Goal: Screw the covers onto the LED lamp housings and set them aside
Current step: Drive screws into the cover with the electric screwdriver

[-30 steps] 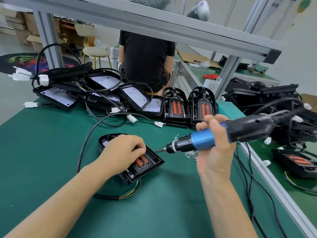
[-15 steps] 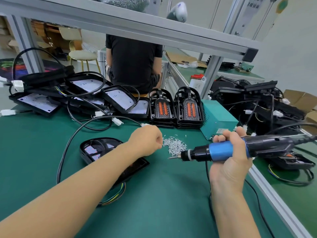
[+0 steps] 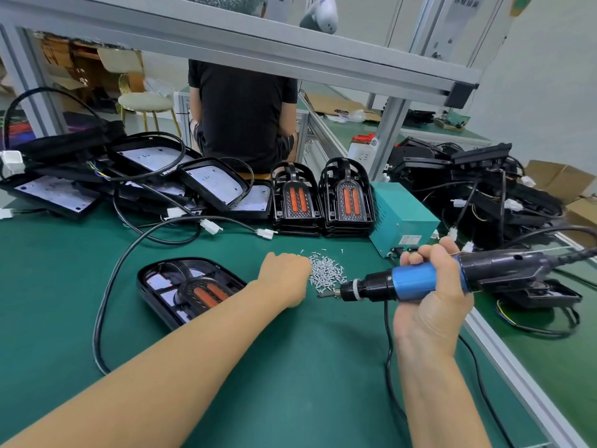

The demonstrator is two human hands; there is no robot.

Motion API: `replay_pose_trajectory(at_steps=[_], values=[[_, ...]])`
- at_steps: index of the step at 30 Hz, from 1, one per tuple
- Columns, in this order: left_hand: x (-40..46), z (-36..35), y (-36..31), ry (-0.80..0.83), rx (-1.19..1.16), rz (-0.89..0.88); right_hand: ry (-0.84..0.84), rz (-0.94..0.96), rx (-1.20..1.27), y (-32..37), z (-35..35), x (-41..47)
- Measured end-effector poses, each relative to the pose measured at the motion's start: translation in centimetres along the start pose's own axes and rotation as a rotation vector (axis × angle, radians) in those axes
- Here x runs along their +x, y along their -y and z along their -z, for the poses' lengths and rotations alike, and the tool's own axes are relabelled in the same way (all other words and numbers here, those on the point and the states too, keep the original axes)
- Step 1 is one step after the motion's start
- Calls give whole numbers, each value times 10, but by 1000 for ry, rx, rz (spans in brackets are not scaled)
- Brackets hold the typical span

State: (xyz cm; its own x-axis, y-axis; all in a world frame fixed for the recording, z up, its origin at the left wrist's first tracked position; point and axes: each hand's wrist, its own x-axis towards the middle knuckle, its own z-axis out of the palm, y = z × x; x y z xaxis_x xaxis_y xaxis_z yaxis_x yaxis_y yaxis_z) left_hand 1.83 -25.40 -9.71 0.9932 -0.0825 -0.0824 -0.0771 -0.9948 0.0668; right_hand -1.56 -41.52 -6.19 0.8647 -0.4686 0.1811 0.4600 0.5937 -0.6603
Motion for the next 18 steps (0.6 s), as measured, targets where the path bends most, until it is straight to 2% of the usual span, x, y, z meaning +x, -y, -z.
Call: replay_pose_trajectory(at_steps=[4, 6, 9, 12, 15, 18], values=[[-4, 2, -1, -6, 17, -18, -2, -4, -3, 1, -2, -3], [-9, 7, 3, -16, -63, -22, 11, -7, 10, 4, -3, -3], [-20, 23, 18, -45, -388, -6, 56, -38, 54, 11, -6, -2], [-43, 35, 40, -151, -691, -32, 95, -86, 96, 17, -9, -1], [-75, 33, 63, -279, -925, -29, 128, -137, 157, 23, -17, -5], [-100, 27, 76, -333, -1122, 8, 159, -172, 232, 24, -29, -12]])
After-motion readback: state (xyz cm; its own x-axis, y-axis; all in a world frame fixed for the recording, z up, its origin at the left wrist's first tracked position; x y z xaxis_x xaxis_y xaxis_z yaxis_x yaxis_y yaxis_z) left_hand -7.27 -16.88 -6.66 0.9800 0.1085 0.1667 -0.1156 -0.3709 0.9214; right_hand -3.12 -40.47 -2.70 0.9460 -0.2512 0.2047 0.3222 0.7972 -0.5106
